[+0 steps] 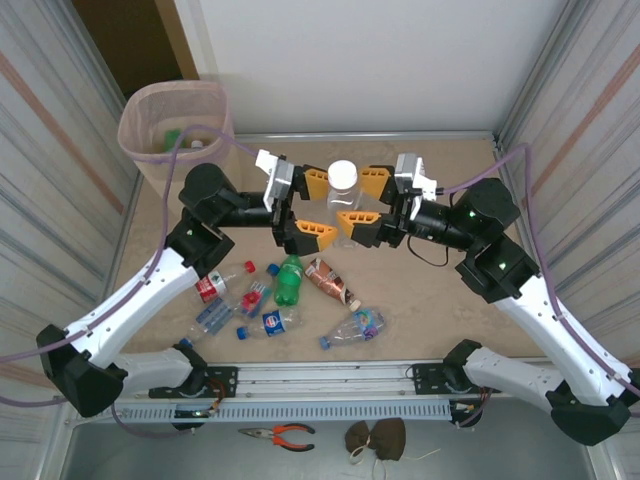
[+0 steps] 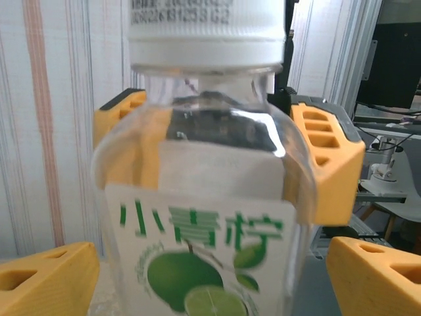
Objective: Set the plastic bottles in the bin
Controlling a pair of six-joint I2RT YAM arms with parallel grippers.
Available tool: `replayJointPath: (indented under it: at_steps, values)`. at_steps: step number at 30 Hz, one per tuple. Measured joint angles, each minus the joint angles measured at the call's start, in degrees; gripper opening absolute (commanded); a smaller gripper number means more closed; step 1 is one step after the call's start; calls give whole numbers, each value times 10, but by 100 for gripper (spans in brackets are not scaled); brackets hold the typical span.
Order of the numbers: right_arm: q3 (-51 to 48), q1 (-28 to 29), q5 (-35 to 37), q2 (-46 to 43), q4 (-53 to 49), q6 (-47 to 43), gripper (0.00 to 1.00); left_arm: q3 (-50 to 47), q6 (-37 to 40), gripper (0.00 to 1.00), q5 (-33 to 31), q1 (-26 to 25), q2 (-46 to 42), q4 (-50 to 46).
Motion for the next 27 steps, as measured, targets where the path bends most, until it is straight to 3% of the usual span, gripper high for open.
replayJointPath:
  at_steps: [13, 18, 27]
  values:
    - [26, 31, 3, 16, 9, -12, 52, 1, 11, 64, 31, -16, 15, 9]
    - [27, 37, 10, 16, 7, -16, 53, 1, 15, 59, 34, -16, 15, 12]
    - [28, 43, 32, 10, -7, -31, 79, 5, 48, 58, 23, -16, 6, -35]
